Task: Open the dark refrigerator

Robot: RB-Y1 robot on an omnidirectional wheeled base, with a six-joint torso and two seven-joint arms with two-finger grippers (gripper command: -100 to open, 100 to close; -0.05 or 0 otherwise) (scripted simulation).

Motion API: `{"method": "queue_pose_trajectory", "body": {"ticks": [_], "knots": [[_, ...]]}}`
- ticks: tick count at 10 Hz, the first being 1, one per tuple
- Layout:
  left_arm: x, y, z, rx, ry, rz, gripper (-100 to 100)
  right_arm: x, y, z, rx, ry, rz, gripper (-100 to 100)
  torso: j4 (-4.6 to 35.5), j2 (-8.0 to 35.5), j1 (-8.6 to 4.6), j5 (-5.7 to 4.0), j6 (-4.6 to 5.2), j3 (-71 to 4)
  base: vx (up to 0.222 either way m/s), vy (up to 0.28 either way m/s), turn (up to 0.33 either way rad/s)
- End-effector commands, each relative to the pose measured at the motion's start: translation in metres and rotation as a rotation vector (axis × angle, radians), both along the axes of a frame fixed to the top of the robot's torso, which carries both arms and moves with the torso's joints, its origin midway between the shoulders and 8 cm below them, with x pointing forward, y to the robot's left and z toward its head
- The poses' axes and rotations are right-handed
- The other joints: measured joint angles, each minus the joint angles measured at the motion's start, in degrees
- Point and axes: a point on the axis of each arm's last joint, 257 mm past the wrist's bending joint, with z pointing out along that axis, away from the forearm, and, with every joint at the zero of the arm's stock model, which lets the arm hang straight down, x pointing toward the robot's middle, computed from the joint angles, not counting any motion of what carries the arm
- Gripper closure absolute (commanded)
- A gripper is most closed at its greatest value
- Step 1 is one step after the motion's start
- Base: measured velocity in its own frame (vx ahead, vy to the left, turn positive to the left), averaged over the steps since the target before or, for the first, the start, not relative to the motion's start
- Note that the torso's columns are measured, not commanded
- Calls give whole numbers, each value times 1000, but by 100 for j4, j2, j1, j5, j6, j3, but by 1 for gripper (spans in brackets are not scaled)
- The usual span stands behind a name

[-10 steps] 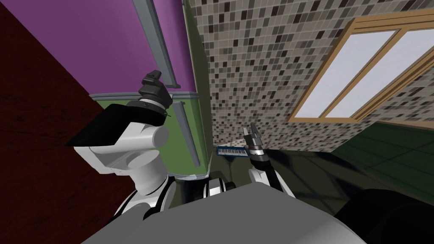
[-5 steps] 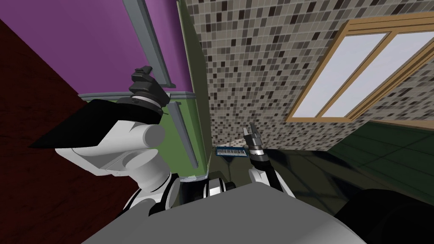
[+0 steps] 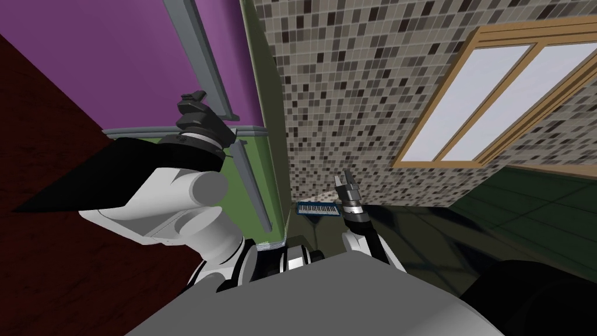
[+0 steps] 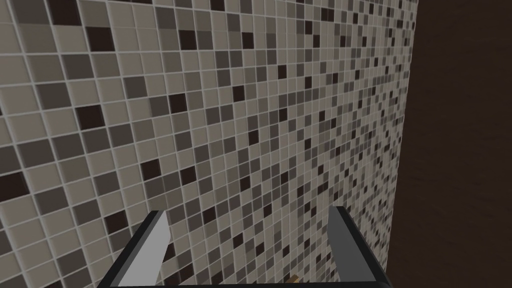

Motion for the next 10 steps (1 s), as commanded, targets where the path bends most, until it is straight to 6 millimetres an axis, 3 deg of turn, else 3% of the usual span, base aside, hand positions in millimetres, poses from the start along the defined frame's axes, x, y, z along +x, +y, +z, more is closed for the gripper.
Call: {"method": "queue_pose_trajectory", "body": {"ticks": [1,4,5,9,10], "knots": [[0,-3,12,0,0,-3,-100,0,0,0,0,0,0,0,0,-6,2,0,-1,-4,49,7,18],[-1,-5,19,0,-2,-5,-100,0,0,0,0,0,0,0,0,-1,2,1,-1,-1,47,12,10],[0,-3,12,0,0,-3,100,0,0,0,0,0,0,0,4,12,-1,0,-1,8,-18,-6,-13],[0,0,0,0,0,0,100,0,0,0,0,0,0,0,-41,-9,-31,9,17,18,-41,0,-3],[-6,2,9,4,-24,9,100,0,0,0,0,0,0,0,-47,-23,-40,4,21,9,-19,8,16]]}}
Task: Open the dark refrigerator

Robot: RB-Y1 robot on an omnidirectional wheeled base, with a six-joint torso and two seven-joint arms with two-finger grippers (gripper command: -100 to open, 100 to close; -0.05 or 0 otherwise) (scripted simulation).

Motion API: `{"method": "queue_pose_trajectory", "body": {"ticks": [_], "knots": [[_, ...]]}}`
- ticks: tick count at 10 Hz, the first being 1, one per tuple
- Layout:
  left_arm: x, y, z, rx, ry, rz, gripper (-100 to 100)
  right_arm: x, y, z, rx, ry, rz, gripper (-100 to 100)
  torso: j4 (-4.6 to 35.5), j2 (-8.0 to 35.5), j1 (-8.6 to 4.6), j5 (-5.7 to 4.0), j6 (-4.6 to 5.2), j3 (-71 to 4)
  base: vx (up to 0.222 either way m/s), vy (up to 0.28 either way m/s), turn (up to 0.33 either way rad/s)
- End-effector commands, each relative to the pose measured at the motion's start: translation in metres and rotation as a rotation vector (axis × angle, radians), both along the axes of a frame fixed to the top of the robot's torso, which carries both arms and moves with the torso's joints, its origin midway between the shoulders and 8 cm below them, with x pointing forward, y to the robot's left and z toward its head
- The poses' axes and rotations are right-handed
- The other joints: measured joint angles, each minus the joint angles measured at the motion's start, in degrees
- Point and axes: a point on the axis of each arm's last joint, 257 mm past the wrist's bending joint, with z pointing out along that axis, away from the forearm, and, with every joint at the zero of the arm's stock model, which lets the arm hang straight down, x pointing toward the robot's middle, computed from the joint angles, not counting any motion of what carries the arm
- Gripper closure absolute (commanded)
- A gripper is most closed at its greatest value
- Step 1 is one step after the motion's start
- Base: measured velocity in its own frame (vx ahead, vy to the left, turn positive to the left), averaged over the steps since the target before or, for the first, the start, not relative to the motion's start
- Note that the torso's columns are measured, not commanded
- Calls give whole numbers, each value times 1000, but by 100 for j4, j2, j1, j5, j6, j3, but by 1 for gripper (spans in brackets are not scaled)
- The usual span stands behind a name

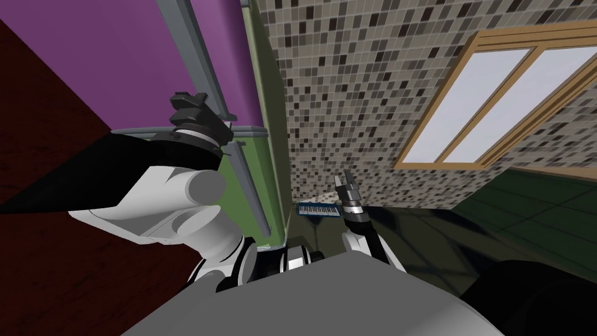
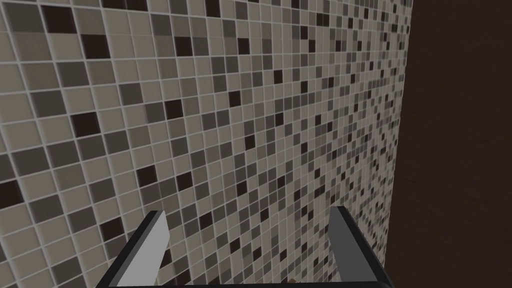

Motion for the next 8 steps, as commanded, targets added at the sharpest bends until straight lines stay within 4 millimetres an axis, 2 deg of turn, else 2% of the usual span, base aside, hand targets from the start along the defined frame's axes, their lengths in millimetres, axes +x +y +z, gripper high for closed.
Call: {"method": "queue_pose_trajectory", "body": {"ticks": [1,2,3,8], "knots": [[-4,-15,3,-7,6,-62,100,0,0,0,0,0,0,0,17,-8,3,-9,-3,-18,-165,213,-95],[-4,-15,3,-7,6,-62,100,0,0,0,0,0,0,0,28,42,54,0,3,16,-174,284,-115],[-7,-23,4,-9,10,-95,100,0,0,0,0,0,0,0,47,54,87,22,-27,25,-129,232,-70],[-18,-56,7,-10,27,-224,100,0,0,0,0,0,0,0,81,24,111,19,-48,-36,-184,232,-69]]}}
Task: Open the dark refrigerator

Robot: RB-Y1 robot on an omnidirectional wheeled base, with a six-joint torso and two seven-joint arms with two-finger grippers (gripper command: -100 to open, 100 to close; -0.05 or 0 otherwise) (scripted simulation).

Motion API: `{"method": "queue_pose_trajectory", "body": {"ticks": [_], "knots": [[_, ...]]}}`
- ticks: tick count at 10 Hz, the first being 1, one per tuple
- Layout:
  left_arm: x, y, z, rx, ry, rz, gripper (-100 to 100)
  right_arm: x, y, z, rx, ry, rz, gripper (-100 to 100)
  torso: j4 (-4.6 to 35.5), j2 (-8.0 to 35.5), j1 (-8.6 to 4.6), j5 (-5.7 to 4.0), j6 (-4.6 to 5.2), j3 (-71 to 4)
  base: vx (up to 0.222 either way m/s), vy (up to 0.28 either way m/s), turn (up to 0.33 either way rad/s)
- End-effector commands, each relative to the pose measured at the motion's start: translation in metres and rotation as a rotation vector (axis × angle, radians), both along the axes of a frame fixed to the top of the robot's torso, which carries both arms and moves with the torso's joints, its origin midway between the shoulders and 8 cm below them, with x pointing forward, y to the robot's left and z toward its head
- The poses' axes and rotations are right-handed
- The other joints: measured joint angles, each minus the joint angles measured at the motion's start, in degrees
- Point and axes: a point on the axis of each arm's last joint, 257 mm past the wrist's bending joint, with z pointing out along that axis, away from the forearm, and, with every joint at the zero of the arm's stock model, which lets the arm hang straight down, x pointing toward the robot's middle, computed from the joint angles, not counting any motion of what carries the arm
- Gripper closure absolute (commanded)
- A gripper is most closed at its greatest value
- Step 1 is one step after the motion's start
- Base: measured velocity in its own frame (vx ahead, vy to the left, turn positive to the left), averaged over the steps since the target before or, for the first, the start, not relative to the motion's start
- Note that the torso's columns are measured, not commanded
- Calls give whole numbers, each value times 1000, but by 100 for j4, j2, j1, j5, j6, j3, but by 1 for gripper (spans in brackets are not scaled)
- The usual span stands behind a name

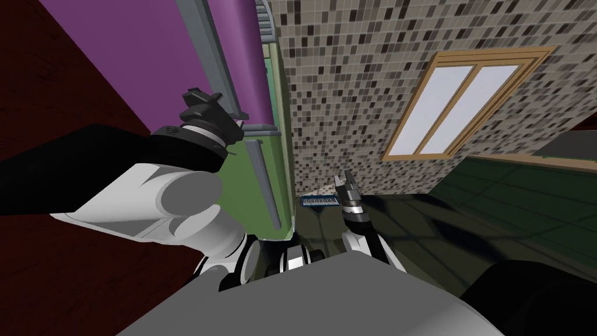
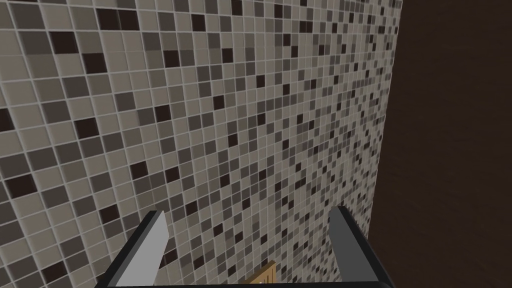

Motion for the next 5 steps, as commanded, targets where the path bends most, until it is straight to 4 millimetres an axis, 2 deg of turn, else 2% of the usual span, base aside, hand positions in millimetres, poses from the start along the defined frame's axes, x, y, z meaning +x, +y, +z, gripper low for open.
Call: {"method": "queue_pose_trajectory", "body": {"ticks": [1,3,5], "knots": [[-12,-18,7,-2,-7,-71,100,0,0,0,0,0,0,0,2,5,5,2,5,3,-172,287,-89],[-20,-35,8,4,2,-134,100,0,0,0,0,0,0,0,6,18,10,8,3,7,-239,285,-84],[-13,-33,0,4,30,-150,100,0,0,0,0,0,0,0,-10,-25,-60,-12,5,-9,-99,115,18]]}}
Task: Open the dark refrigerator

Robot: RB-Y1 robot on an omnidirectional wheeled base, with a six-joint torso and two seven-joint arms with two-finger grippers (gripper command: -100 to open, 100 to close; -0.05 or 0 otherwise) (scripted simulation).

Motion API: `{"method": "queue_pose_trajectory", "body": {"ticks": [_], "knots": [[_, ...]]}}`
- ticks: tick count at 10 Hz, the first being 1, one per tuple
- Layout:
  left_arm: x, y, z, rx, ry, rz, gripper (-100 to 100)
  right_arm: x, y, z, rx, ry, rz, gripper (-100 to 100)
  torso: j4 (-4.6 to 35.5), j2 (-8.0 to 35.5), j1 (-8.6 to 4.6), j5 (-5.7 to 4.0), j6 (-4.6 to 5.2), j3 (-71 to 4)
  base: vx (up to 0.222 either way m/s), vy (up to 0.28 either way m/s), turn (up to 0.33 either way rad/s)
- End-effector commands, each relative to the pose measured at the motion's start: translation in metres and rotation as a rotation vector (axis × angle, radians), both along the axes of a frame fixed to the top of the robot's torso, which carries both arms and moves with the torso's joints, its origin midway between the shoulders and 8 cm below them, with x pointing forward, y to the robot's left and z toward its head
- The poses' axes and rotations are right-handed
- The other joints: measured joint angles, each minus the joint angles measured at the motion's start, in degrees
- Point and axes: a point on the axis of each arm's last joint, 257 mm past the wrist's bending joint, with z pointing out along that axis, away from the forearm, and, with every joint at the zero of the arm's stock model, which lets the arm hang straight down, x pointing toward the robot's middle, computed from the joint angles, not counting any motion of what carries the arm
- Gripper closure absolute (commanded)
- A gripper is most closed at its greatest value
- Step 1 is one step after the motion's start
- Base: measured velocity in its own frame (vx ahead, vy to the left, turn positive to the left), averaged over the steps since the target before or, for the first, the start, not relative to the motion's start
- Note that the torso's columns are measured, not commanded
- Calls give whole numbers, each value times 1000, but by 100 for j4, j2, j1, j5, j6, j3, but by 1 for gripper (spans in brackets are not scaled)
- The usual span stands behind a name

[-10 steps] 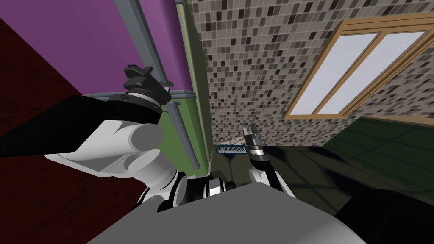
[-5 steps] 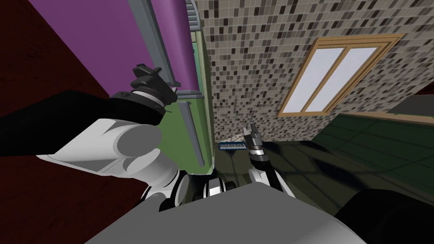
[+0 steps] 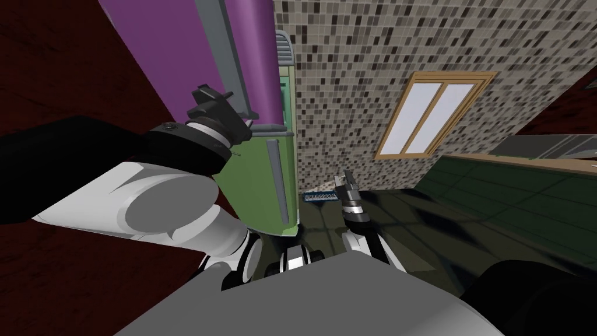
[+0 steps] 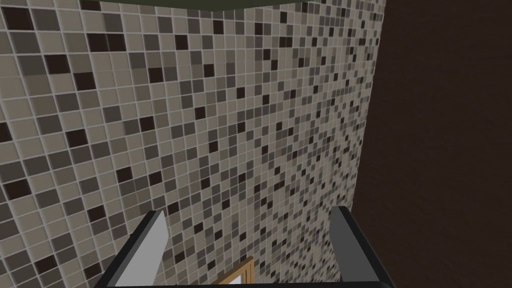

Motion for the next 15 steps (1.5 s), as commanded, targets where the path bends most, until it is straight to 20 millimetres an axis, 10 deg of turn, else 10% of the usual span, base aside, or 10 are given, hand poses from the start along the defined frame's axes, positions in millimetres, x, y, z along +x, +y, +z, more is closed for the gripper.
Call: {"method": "queue_pose_trajectory", "body": {"ticks": [1,15], "knots": [[-1,-2,1,-5,1,-48,100,0,0,0,0,0,0,0,-9,-21,2,-8,3,-19,-87,116,54],[-23,-19,6,-20,-6,-328,100,0,0,0,0,0,0,0,-18,-32,83,29,-9,-38,-39,90,57]]}}
